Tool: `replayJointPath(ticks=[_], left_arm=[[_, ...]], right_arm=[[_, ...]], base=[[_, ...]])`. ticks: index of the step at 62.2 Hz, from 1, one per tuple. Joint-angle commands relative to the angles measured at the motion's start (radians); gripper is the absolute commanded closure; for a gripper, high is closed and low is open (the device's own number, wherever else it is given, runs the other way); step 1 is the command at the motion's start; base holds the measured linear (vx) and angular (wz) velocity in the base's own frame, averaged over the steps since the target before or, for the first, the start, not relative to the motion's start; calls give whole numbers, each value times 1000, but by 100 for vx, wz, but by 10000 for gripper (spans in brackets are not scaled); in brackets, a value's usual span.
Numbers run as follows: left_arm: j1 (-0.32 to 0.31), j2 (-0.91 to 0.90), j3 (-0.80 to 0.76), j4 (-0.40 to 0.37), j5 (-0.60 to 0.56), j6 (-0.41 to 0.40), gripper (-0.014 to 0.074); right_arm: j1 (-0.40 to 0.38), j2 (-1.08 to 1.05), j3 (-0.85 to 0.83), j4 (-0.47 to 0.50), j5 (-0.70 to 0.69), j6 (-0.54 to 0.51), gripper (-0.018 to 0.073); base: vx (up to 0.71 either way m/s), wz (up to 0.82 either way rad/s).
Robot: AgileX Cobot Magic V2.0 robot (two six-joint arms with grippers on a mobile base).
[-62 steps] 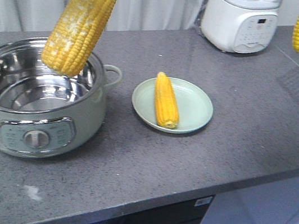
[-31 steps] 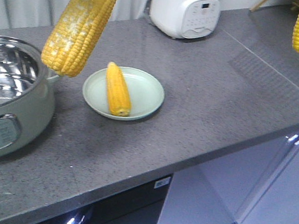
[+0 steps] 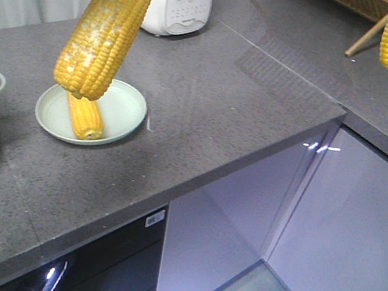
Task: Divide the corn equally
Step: 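Drive the base toward the other counter holding both corn cobs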
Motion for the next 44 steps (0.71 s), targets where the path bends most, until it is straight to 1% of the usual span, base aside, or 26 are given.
replayJointPath(ticks=[1, 44], left_arm=[[-4, -46, -21, -20, -29, -5, 603], [-4, -46, -21, -20, -29, -5, 603]], right_arm=[[-4, -21, -20, 21, -66, -2, 560], [-4, -21, -20, 21, -66, -2, 560]], base=[[-4, -27], [-4, -27]])
